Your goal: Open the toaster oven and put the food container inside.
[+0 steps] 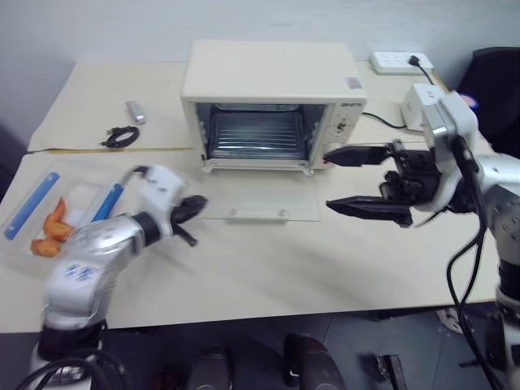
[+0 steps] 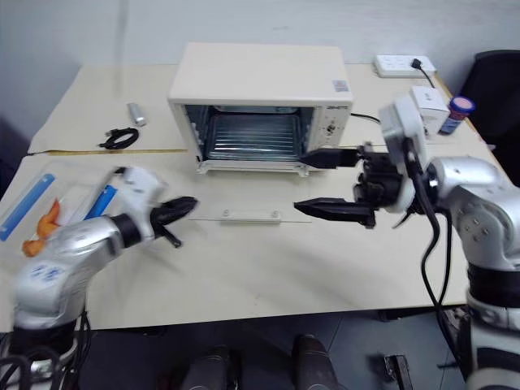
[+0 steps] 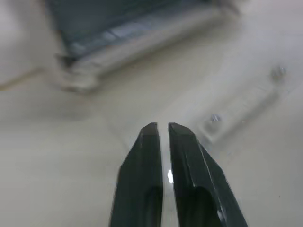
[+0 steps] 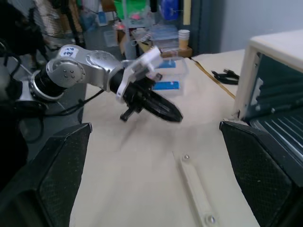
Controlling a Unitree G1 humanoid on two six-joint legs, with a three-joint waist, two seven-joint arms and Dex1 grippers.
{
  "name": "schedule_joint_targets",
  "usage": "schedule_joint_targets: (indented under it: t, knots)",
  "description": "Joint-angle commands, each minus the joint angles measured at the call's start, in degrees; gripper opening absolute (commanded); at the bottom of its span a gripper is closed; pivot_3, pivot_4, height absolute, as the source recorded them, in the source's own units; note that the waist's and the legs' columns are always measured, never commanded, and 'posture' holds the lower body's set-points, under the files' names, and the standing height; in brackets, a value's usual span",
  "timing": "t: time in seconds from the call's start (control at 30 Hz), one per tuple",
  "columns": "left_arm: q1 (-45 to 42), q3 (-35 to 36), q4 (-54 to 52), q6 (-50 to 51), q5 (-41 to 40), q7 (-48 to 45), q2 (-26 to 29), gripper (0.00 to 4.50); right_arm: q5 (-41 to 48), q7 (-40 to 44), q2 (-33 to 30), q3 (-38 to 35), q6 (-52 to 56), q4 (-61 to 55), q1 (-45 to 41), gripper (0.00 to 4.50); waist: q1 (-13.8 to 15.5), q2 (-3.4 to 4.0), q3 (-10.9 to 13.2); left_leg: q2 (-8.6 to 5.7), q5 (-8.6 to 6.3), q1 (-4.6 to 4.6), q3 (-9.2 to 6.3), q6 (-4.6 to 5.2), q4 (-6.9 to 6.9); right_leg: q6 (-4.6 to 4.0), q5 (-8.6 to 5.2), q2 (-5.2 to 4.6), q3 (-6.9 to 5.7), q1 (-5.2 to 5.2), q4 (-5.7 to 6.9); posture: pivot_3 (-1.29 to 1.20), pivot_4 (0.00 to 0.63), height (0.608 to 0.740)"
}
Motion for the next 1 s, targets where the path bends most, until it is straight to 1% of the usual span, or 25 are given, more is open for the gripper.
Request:
schedule_joint_targets:
  t: [0.03, 0.07, 0.1, 0.17, 0.27, 0.3, 0.37, 0.47, 0.7, 0.77, 0.9, 1.0]
  knots:
    - [1.7, 20.3, -16.5, 17.5, -1.1, 5.7, -7.5, 1.50, -1.4, 4.0, 1.5, 3.7, -0.6, 4.4, -4.5, 4.50, 0.1, 0.00, 0.0, 0.00, 0.00, 0.02, 0.02, -0.01, 0.00, 0.00, 0.00, 0.00, -0.02, 0.02, 0.01, 0.00, 0.150, 0.740]
    - [1.6, 24.7, -18.9, 20.9, -1.2, 6.9, -8.9, 1.84, -2.0, 4.9, 1.9, 4.5, -0.9, 5.7, -5.4, 4.50, 0.1, -0.01, 0.0, -0.02, 0.00, 0.02, 0.01, 0.00, 0.00, 0.00, 0.00, -0.01, 0.01, 0.03, 0.00, 0.00, 0.150, 0.740]
    - [0.9, 30.6, -19.9, 24.1, -1.9, 9.1, -10.5, 2.09, -2.9, 5.9, 2.7, 5.6, -1.8, 7.1, -6.6, 4.50, 0.1, -0.02, 0.0, -0.03, 0.00, 0.01, 0.02, 0.00, 0.02, 0.00, 0.00, -0.01, 0.00, 0.03, 0.00, 0.00, 0.150, 0.740]
    - [-0.7, 37.8, -20.1, 28.2, -4.3, 12.5, -11.6, 2.70, -4.1, 7.1, 3.6, 6.6, -3.1, 8.8, -7.9, 4.50, 0.3, -0.03, 0.0, -0.04, 0.01, 0.00, 0.03, -0.02, 0.06, 0.00, 0.00, -0.01, -0.01, 0.05, 0.02, 0.00, 0.150, 0.740]
    - [-2.1, 47.7, -20.1, 29.5, -8.3, 19.9, -15.8, 3.66, -5.8, 9.3, 5.1, 7.7, -5.4, 10.2, -9.0, 4.50, 0.6, -0.06, 0.0, -0.07, 0.04, -0.02, -0.04, -0.06, 0.12, -0.01, 0.00, -0.04, -0.10, 0.11, 0.06, 0.00, 0.150, 0.740]
    - [-2.9, 51.5, -20.1, 29.5, -7.9, 22.4, -17.7, 3.93, -6.3, 9.6, 5.9, 8.2, -6.0, 10.8, -9.7, 4.50, 0.5, -0.09, 0.0, -0.09, 0.03, -0.02, -0.06, -0.05, 0.12, -0.01, 0.00, -0.07, -0.09, 0.15, 0.05, 0.00, 0.150, 0.740]
    - [-4.6, 55.7, -20.1, 29.5, -7.4, 26.8, -20.4, 3.93, -6.9, 9.8, 7.2, 8.7, -6.2, 11.4, -10.7, 4.50, 0.3, -0.15, -0.1, -0.10, 0.00, -0.01, -0.14, 0.00, 0.12, 0.00, 0.01, -0.13, -0.05, 0.14, 0.03, 0.00, 0.150, 0.740]
    - [-8.8, 57.3, -19.5, 29.5, -4.3, 30.3, -23.2, 3.93, -7.3, 10.3, 8.1, 9.0, -6.2, 11.5, -11.4, 4.50, 0.3, -0.18, -0.1, -0.09, 0.01, 0.00, -0.09, -0.04, 0.10, 0.00, 0.01, -0.10, -0.09, 0.13, 0.05, 0.00, 0.150, 0.740]
    - [-15.0, 56.5, -9.1, 29.5, 1.5, 36.8, -18.6, 3.93, -7.1, 7.7, 7.8, 7.6, -5.4, 9.0, -10.4, 4.50, 0.2, -0.19, -0.1, -0.09, 0.00, -0.01, 0.01, -0.09, 0.06, -0.02, 0.01, -0.05, -0.11, 0.08, 0.05, 0.00, 0.150, 0.740]
    - [-18.0, 57.4, -5.9, 29.5, 4.1, 39.6, -18.3, 3.93, -6.8, 6.8, 7.4, 7.0, -5.0, 8.2, -9.6, 4.50, 0.2, -0.19, -0.1, -0.08, 0.00, -0.01, 0.04, -0.10, 0.04, -0.02, 0.01, -0.05, -0.11, 0.07, 0.04, 0.00, 0.150, 0.740]
    - [-21.1, 57.1, 0.6, 29.5, 7.0, 42.4, -17.3, 3.93, -5.9, 5.6, 6.2, 5.4, -3.9, 6.3, -8.7, 4.50, 0.2, -0.21, -0.1, -0.09, -0.01, -0.02, 0.05, -0.11, 0.03, -0.02, 0.01, -0.06, -0.11, 0.06, 0.02, 0.00, 0.150, 0.740]
    - [-22.6, 57.1, 4.9, 29.5, 8.8, 43.3, -15.6, 3.32, -5.6, 5.1, 5.3, 4.4, -3.2, 5.3, -8.0, 4.50, 0.2, -0.24, -0.1, -0.07, -0.01, -0.03, 0.04, -0.12, 0.01, -0.02, 0.01, -0.05, -0.12, 0.03, 0.03, 0.00, 0.150, 0.740]
